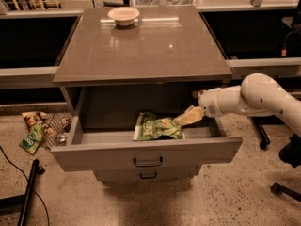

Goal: Place green jalapeno chip bag into top drawer

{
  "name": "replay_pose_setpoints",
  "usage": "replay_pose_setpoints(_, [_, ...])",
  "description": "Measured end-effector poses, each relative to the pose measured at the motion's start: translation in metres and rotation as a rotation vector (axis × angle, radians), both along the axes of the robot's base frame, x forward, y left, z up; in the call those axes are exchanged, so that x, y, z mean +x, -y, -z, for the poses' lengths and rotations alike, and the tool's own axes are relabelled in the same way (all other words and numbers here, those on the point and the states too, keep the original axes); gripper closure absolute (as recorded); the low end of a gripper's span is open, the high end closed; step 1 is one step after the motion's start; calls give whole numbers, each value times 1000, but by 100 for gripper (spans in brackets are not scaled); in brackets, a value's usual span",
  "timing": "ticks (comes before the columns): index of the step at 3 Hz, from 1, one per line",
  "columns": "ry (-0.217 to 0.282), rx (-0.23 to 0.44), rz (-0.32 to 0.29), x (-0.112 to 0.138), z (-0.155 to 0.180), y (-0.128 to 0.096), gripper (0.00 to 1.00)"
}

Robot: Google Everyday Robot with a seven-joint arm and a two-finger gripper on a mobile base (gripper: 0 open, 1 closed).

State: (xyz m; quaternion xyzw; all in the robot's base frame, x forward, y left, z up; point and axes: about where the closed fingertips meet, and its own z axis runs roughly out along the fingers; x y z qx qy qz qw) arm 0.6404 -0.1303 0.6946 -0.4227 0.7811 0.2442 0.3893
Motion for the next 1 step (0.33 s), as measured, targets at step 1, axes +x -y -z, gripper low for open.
replay_pose_setpoints(1, [-1, 39, -10, -17, -23, 9, 0])
